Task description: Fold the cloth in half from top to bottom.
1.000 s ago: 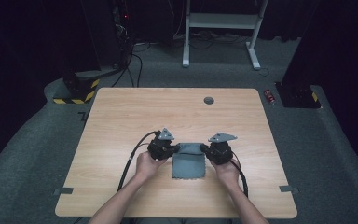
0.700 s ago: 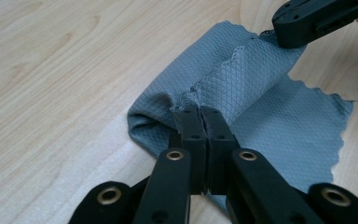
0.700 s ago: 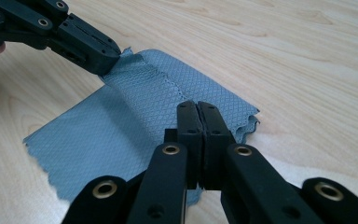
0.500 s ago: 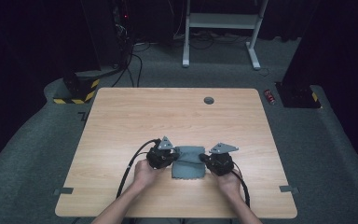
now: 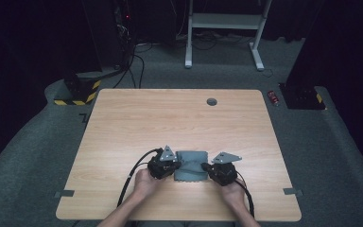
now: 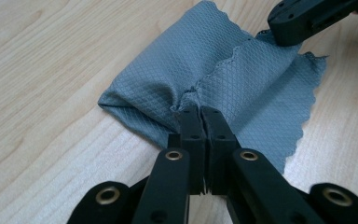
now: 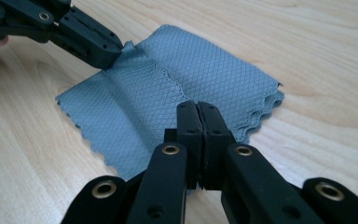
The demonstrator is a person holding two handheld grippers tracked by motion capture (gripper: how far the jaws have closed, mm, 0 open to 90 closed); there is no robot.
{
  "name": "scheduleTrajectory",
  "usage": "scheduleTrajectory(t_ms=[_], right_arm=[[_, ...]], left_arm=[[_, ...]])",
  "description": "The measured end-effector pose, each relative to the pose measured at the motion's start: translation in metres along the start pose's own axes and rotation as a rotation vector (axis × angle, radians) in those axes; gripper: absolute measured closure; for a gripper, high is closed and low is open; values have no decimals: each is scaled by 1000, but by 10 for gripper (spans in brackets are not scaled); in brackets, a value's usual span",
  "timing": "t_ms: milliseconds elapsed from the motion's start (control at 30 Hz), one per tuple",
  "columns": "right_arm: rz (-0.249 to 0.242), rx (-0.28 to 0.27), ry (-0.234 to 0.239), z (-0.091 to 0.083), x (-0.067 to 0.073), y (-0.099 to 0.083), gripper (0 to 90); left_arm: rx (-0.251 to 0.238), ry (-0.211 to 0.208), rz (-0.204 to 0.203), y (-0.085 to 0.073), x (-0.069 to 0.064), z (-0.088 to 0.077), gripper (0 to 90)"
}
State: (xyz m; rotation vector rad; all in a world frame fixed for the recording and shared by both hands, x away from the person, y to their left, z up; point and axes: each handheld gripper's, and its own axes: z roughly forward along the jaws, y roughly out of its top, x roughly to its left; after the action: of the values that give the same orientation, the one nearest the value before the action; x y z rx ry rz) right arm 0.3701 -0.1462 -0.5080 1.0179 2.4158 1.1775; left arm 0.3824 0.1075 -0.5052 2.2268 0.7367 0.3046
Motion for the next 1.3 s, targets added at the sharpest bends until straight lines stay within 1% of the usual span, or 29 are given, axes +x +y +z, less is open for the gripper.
scheduleTrajectory(t_ms=[167, 300, 333, 367, 467, 500, 567, 633, 733, 833, 900, 967, 1000, 1033, 1100, 1133, 1200, 1267, 1300], right_arm=[[5, 1, 9, 0, 3, -6, 886], [-3, 17, 10, 1, 5, -9, 885], [9, 19, 14, 1, 5, -10, 885], [10, 19, 14, 1, 5, -10, 884], [8, 27, 15, 2, 6, -11, 875], [9, 27, 17, 2, 6, -12, 864], [25, 26, 19, -1, 6, -12, 797], [33, 18, 27, -4, 5, -11, 759], [37, -8, 21, -14, 5, -8, 757], [45, -38, 18, -21, 4, -4, 776], [47, -46, 13, -22, 3, 0, 794], [48, -41, 7, -18, 3, 4, 804], [49, -39, 2, -15, 4, 6, 806], [50, -31, -3, -12, 4, 8, 806], [56, -9, -14, -3, 3, 11, 802], [60, 5, -18, 0, 1, 12, 795], [74, 26, -14, 6, -1, 14, 789], [76, 48, -2, 8, 0, 14, 779], [67, 65, 6, 9, 2, 13, 770]], left_arm=[[3, 1, 6, -3, -2, -1, 880], [3, -7, 8, -6, -4, -2, 881], [4, -8, 7, -6, -5, -2, 881], [3, -8, 7, -7, -5, -2, 881], [18, -3, 10, -9, -6, -3, 860], [17, -7, 6, -9, -6, -3, 855], [16, -14, 0, -11, -8, -6, 822], [12, -18, -11, -13, -8, -11, 744], [-32, -13, -30, -14, -7, -19, 687], [-86, -14, -64, -9, 0, -28, 672], [-103, -4, -85, -4, 4, -30, 670], [-107, 9, -93, 2, 8, -29, 667], [-103, 17, -99, 5, 9, -26, 663], [-87, 21, -101, 9, 10, -21, 656], [-49, 23, -88, 13, 8, -12, 630], [-31, 27, -73, 14, 7, -8, 615], [14, 28, -52, 14, 2, -1, 594], [22, 32, -36, 11, -3, 0, 574], [23, 28, -35, 8, -6, -1, 570]])
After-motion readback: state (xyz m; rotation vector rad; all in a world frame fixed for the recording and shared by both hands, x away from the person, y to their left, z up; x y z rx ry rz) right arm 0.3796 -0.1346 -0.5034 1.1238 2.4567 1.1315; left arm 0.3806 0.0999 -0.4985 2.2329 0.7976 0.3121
